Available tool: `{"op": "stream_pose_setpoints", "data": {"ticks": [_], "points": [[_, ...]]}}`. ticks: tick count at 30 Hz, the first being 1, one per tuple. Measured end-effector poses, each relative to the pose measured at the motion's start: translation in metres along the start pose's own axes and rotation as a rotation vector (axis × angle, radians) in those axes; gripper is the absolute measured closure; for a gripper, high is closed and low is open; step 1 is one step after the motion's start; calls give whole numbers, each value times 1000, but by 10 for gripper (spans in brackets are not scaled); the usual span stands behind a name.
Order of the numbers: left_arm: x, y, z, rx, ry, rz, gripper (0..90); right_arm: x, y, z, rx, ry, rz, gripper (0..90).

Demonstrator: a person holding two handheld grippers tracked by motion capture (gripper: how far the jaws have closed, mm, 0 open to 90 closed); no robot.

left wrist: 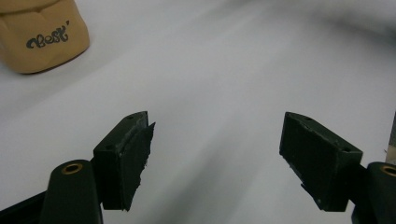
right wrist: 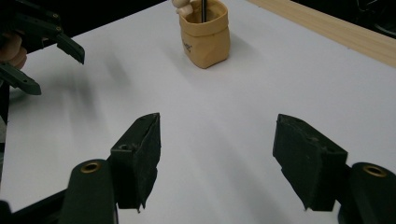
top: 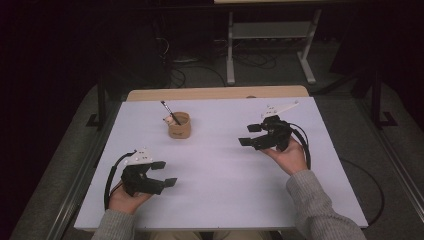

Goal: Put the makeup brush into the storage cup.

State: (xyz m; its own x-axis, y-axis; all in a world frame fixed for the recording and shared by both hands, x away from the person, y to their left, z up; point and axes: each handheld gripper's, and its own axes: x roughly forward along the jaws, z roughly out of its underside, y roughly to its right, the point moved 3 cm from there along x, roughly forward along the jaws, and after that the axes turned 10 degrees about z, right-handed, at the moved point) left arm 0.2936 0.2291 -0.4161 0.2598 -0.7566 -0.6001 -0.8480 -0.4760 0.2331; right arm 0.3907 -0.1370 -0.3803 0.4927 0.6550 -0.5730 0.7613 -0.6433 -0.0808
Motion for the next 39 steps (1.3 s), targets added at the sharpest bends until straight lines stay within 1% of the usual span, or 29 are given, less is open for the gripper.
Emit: {"op": "stream_pose_setpoints", "data": {"ticks": [7,9,12,17,22,27,31,32,36,39], "points": [[0,0,0,0,0,0,238,-4,2,10,18,-2,4,311],[0,0,0,0,1,0,238,-4,2,12,21,-11,3,308],[-1,0,0,-3,5,-1,238,-6,1,14,15,-6,5,311],[-2,-1,1,-7,11,-4,237,-8,0,19,26,-10,2,309],[-2,-1,1,-12,11,-3,236,-9,-2,25,22,-17,3,304],[-3,-2,1,-11,12,-3,235,-13,-6,25,9,-19,7,304],[-5,-2,1,-9,17,-4,234,-14,-7,27,8,-18,5,304],[-5,-2,1,-15,20,-5,231,-14,-8,31,11,-22,6,302],[-4,-2,1,-16,19,-4,229,-15,-10,35,16,-21,5,301],[-4,-2,1,-17,19,-4,225,-15,-10,37,16,-34,4,297]]}}
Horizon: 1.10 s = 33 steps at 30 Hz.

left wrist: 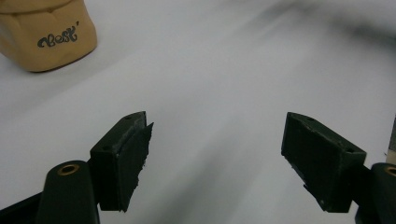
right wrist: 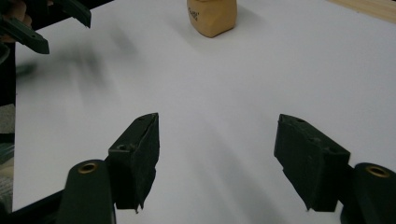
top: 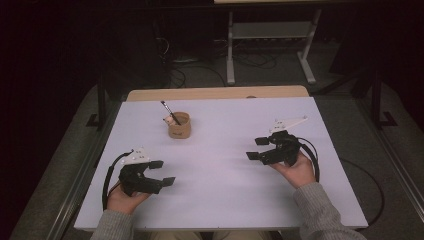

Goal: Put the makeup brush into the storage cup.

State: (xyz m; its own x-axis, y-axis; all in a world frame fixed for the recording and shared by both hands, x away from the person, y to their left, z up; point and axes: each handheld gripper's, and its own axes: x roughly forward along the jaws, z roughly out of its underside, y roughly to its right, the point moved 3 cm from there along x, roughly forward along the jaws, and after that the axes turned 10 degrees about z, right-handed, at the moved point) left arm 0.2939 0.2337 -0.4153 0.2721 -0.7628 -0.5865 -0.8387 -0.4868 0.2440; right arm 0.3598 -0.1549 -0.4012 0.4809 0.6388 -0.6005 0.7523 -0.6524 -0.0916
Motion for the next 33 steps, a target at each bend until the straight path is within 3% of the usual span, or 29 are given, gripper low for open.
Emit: {"op": "stream_pose_setpoints", "data": {"ticks": [21,25,33], "points": [[-2,-1,2,1,-3,-12,217,-8,-4,19,13,15,10,277],[-2,-1,2,-1,0,-12,216,-10,-3,25,34,10,11,271],[-1,-1,2,-2,-4,-10,215,-19,-2,35,41,38,26,271]]}}
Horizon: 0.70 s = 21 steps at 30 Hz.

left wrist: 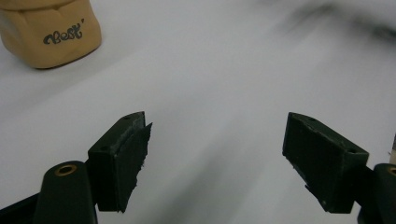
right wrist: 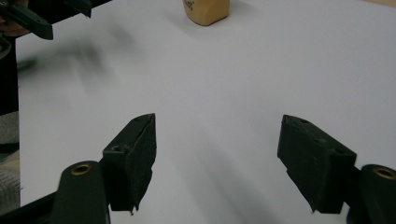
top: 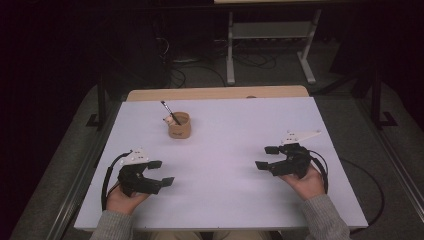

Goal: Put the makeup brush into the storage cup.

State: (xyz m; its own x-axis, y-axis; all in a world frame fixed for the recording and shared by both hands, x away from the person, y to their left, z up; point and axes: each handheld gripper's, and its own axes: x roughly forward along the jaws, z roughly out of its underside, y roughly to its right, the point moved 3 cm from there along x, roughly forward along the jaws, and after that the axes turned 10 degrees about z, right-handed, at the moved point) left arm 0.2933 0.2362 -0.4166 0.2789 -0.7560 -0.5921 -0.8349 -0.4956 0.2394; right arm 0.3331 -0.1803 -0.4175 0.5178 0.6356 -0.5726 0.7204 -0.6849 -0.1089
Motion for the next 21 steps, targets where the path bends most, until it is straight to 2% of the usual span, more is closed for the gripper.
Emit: {"op": "stream_pose_setpoints", "data": {"ticks": [21], "points": [[2,2,1,2,0,12,193,-18,2,24,52,23,23,236]]}}
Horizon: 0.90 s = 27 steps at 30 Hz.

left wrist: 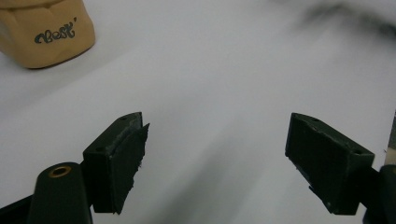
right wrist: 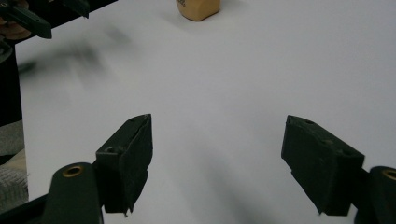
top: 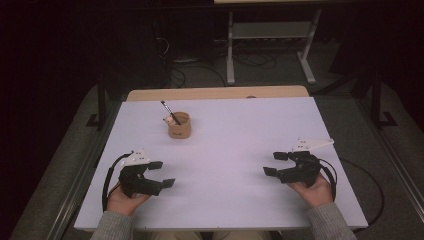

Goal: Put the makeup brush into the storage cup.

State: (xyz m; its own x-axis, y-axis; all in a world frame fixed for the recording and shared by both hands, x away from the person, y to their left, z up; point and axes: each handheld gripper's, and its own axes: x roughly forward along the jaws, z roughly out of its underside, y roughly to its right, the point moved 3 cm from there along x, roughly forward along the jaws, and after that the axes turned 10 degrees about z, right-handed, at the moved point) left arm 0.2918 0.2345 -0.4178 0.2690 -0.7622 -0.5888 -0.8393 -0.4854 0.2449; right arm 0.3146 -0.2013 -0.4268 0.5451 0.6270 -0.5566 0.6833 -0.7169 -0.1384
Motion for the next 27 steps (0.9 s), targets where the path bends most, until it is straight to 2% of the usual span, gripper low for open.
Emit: {"op": "stream_pose_setpoints", "data": {"ticks": [11,18,27], "points": [[0,1,0,1,6,6,175,-6,3,13,30,15,24,204],[1,1,1,5,5,12,164,-9,3,18,34,10,57,154],[1,1,2,6,3,22,162,-12,3,26,37,14,85,136]]}}
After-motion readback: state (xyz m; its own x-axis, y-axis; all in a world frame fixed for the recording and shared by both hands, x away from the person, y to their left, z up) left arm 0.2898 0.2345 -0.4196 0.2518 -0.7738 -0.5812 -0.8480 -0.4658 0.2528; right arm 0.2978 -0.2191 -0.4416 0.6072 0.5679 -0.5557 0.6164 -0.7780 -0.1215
